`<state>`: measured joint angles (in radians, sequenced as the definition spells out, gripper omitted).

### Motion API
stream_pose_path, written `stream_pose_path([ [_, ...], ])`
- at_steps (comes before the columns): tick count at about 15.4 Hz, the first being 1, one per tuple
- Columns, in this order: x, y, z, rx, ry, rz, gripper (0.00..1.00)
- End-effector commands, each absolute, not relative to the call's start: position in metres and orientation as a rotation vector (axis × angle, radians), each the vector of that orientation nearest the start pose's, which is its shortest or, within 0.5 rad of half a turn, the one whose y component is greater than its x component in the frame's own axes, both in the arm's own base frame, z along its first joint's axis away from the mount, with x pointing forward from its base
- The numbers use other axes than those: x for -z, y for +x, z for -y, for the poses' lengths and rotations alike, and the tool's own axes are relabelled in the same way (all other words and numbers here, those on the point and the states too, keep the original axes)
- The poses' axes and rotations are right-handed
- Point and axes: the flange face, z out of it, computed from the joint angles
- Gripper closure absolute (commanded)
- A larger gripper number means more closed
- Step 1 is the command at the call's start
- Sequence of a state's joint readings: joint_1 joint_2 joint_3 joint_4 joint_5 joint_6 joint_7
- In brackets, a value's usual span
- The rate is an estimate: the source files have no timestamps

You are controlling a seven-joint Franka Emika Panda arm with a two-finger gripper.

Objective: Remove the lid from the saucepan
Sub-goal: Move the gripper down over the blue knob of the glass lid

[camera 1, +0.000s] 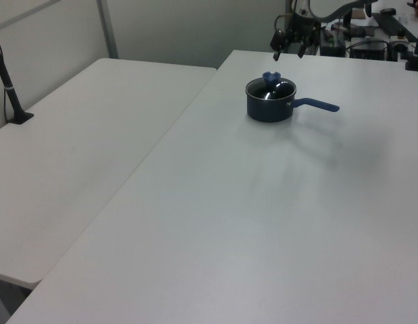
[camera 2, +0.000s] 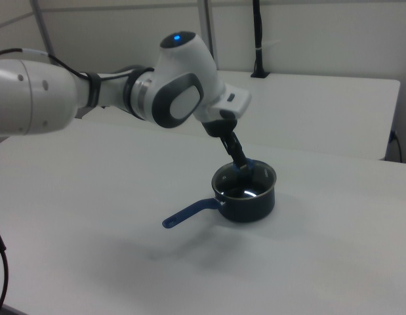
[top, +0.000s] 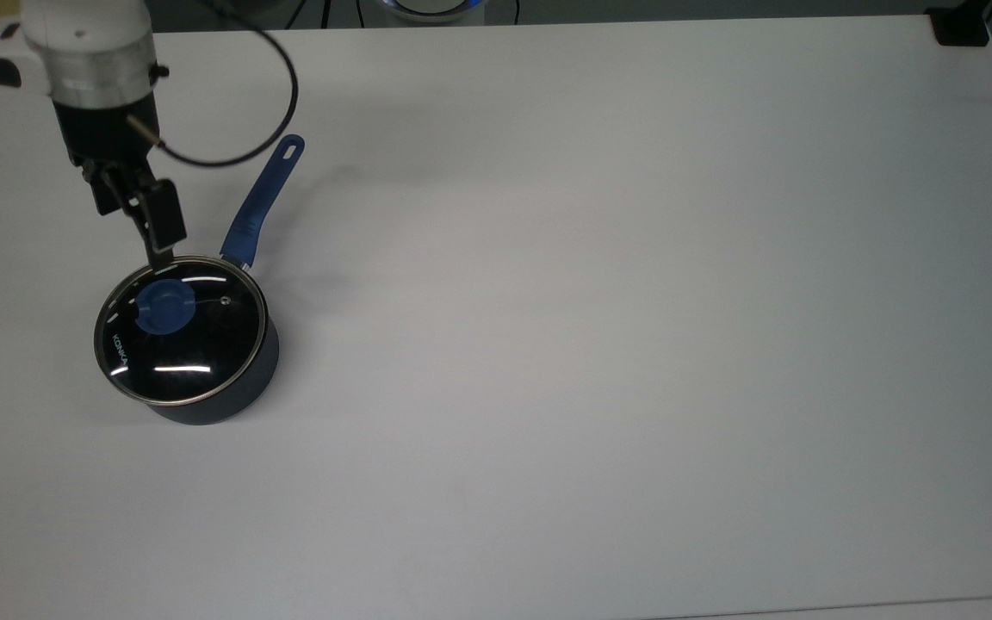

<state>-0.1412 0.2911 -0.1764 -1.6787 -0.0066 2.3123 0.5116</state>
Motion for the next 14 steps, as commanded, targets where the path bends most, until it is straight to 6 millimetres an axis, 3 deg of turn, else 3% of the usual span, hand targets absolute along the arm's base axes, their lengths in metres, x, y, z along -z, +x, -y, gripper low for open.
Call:
stream_pose_path([
  [1,-0.455,0.650,0.201,0.526,-2.673,-1.516,0.01],
  [3,-0.439,0.655,0.202,0.507,-2.529,-1.715,0.01],
  [5,-0.437,0.661,0.202,0.564,-2.400,-1.818,0.01],
  [9,-0.414,0.671,0.199,0.564,-2.302,-1.908,0.02],
  [12,-0.409,0.684,0.190,0.575,-2.306,-1.889,0.02],
  [14,-0.412,0.686,0.190,0.583,-2.304,-1.886,0.09],
])
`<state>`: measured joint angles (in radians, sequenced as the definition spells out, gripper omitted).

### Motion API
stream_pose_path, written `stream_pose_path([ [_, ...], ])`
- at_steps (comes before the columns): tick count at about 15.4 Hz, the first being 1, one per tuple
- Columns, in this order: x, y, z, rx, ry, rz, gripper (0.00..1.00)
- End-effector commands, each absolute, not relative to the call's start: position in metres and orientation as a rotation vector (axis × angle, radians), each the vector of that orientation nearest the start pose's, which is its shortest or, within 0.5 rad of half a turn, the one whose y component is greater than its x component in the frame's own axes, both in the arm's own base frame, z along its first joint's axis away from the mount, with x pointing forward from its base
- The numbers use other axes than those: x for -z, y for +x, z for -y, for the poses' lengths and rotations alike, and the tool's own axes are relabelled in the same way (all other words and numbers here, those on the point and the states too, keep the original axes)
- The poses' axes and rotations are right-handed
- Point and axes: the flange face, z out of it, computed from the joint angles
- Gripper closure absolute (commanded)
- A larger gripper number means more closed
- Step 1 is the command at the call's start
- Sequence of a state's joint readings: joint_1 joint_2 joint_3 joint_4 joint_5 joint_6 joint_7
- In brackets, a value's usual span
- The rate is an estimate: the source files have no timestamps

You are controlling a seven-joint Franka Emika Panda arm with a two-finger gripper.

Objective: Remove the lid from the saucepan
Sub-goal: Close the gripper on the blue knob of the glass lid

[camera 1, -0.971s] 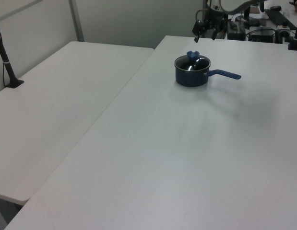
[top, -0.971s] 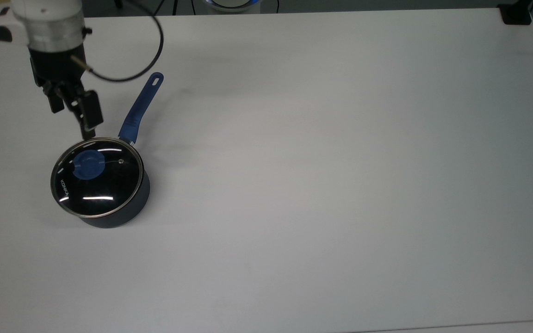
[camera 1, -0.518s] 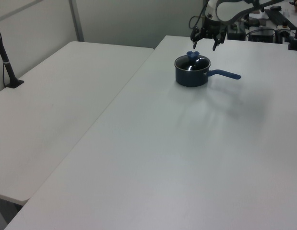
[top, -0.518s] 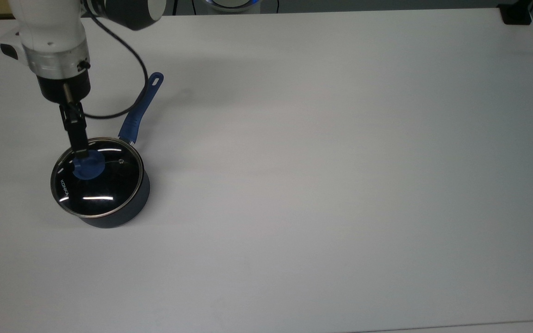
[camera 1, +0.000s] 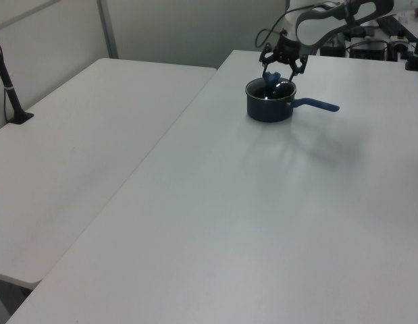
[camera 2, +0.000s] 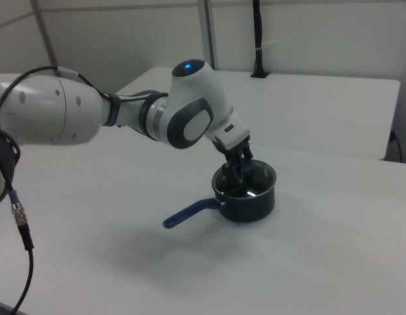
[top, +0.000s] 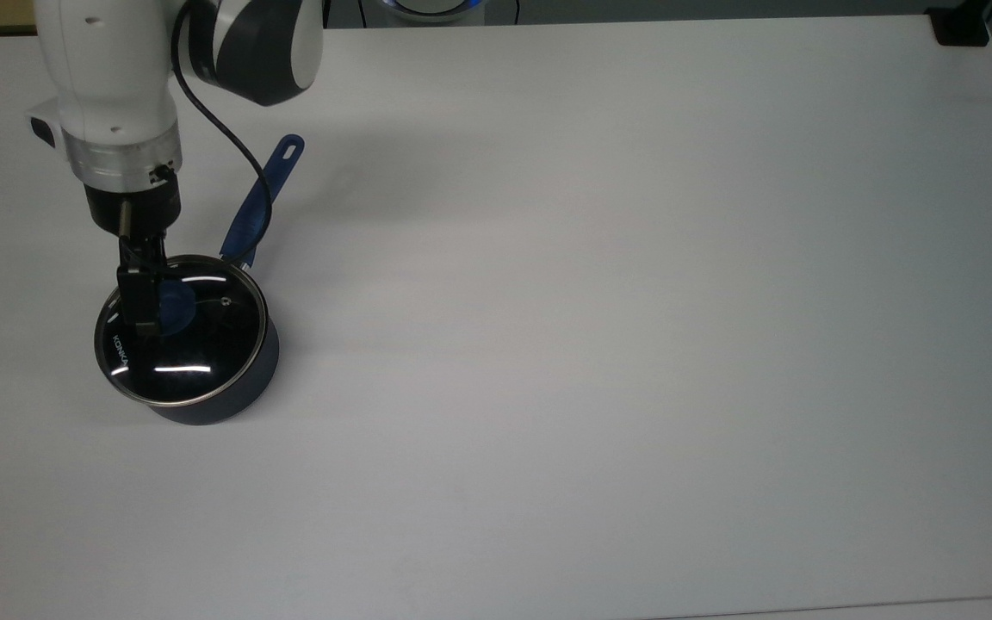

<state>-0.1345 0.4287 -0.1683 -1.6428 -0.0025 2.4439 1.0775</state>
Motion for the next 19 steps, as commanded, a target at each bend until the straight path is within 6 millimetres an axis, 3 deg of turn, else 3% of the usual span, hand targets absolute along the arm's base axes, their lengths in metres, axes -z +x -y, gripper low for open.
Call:
stream_pose_path([
  [1,-0.413,0.686,0.190,0.587,-2.302,-1.885,0.12],
  [7,-0.413,0.690,0.188,0.596,-2.289,-1.895,0.13],
  [13,-0.401,0.694,0.181,0.587,-2.311,-1.879,0.13],
  [16,-0.400,0.695,0.176,0.603,-2.358,-1.847,0.26],
  [19,-0.402,0.694,0.180,0.611,-2.373,-1.836,0.51],
])
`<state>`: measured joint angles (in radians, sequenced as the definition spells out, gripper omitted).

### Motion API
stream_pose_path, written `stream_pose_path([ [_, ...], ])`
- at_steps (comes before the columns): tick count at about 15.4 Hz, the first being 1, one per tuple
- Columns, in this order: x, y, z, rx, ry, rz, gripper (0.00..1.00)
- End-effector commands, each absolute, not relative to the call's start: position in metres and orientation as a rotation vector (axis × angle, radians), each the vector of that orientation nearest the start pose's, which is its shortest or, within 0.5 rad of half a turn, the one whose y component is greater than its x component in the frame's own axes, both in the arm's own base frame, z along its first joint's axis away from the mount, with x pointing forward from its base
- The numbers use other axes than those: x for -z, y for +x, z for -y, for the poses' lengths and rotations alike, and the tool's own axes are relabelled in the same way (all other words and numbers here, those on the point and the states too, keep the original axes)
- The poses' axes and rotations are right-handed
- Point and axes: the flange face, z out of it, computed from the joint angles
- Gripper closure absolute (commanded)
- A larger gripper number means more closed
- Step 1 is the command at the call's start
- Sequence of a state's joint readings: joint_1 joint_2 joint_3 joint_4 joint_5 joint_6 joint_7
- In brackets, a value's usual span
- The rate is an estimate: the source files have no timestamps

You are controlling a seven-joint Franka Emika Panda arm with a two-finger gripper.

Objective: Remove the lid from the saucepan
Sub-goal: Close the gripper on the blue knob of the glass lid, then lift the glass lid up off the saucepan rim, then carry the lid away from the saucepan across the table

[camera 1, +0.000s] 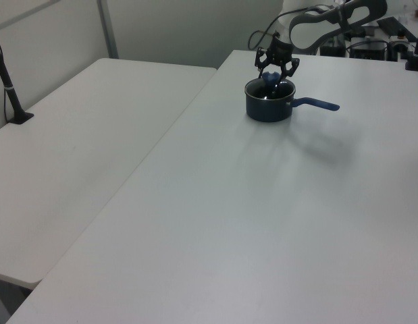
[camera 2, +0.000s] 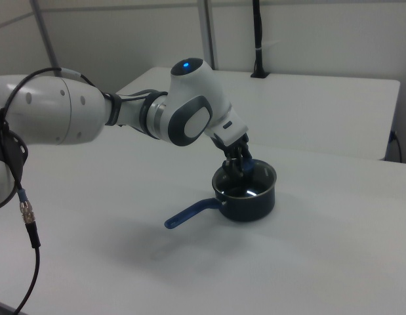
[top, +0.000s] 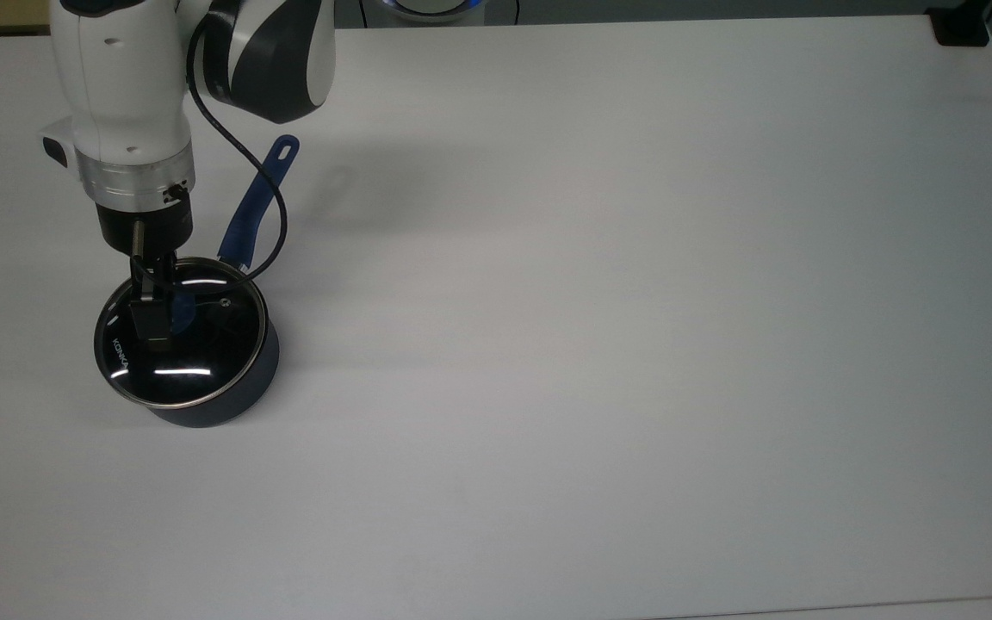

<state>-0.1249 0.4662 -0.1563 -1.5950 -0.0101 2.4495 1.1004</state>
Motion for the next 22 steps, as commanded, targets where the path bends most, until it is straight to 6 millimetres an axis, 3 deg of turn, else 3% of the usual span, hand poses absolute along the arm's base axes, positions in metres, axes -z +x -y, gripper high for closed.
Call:
stream_pose_path([
  [1,-0.404,0.694,0.180,0.615,-2.379,-1.826,0.57],
  [4,-0.412,0.692,0.182,0.627,-2.420,-1.779,0.67],
  [7,-0.433,0.684,0.183,0.635,-2.479,-1.702,0.67],
  [12,-0.467,0.653,0.191,0.456,-2.718,-1.479,0.68],
  [13,-0.472,0.638,0.198,0.370,-2.807,-1.361,0.68],
  [18,-0.492,0.563,0.235,0.163,-2.931,-0.982,0.68],
  [22,-0.467,0.507,0.268,0.075,-2.995,-0.735,0.68],
])
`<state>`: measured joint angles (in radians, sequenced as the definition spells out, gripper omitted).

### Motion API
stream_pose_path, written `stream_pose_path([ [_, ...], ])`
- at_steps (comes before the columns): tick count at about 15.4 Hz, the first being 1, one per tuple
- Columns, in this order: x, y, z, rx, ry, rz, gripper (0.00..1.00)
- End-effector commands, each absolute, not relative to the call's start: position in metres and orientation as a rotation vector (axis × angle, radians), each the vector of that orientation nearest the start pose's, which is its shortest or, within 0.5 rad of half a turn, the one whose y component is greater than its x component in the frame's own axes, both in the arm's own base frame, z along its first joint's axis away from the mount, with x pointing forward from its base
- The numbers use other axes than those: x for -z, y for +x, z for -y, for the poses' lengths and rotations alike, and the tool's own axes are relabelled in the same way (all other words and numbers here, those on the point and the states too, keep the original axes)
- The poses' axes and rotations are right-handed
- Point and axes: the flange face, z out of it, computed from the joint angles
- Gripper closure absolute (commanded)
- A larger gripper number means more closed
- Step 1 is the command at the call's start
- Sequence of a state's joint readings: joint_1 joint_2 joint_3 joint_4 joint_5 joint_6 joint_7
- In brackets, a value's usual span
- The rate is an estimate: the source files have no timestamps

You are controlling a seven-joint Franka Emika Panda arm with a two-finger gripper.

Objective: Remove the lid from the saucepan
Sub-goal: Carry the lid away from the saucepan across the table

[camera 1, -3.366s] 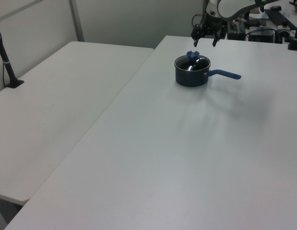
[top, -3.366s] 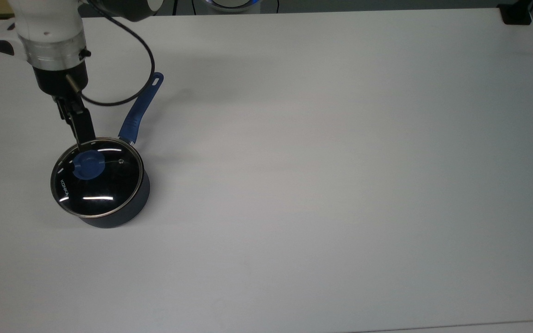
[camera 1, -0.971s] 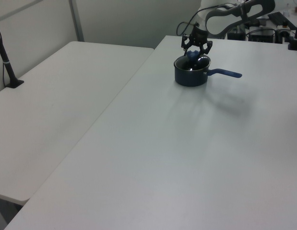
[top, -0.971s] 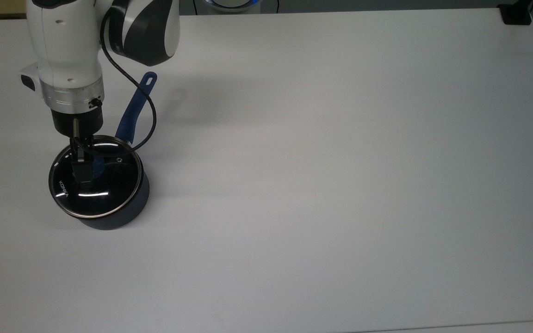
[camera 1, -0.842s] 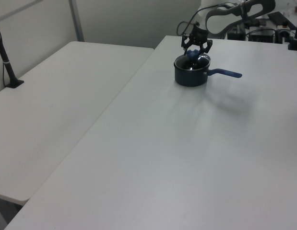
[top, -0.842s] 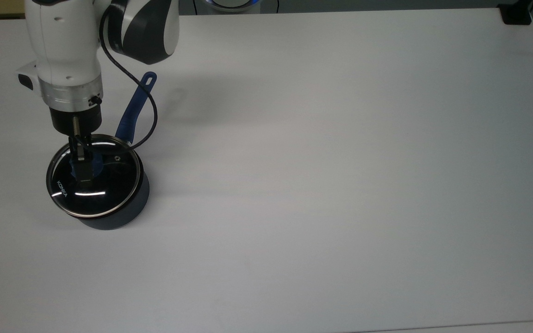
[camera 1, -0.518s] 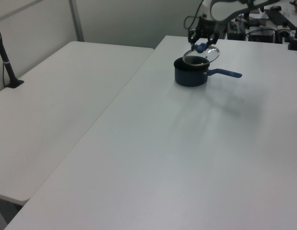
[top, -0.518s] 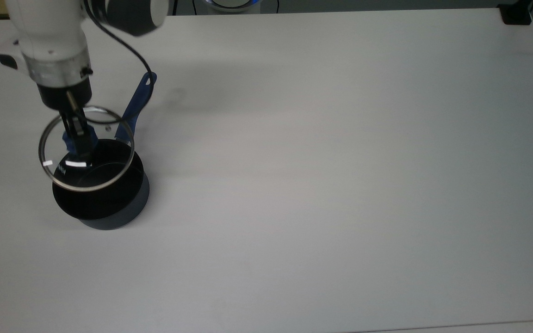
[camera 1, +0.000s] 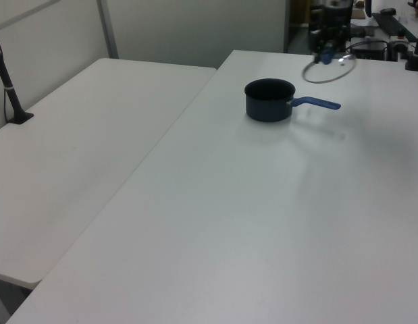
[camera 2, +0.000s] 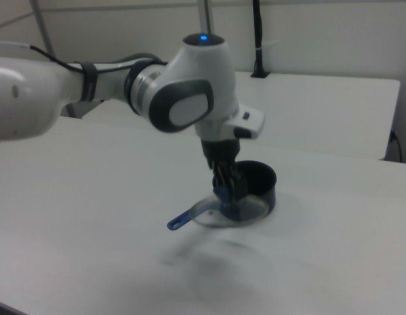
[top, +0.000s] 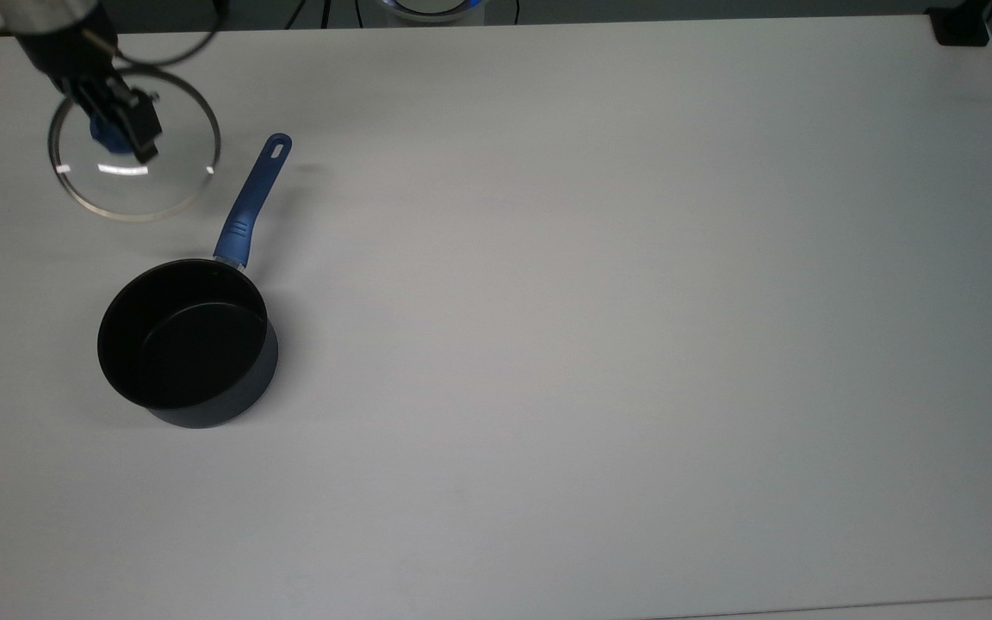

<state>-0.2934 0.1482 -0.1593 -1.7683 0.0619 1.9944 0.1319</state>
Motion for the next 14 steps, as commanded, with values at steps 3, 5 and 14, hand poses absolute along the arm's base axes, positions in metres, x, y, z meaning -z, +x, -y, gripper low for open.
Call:
stream_pose_path([
  [3,-0.437,0.480,0.286,0.004,-3.017,-0.568,0.68],
  [5,-0.416,0.469,0.294,-0.012,-3.024,-0.514,0.68],
  [14,-0.357,0.456,0.238,-0.012,-3.046,-0.394,0.68],
])
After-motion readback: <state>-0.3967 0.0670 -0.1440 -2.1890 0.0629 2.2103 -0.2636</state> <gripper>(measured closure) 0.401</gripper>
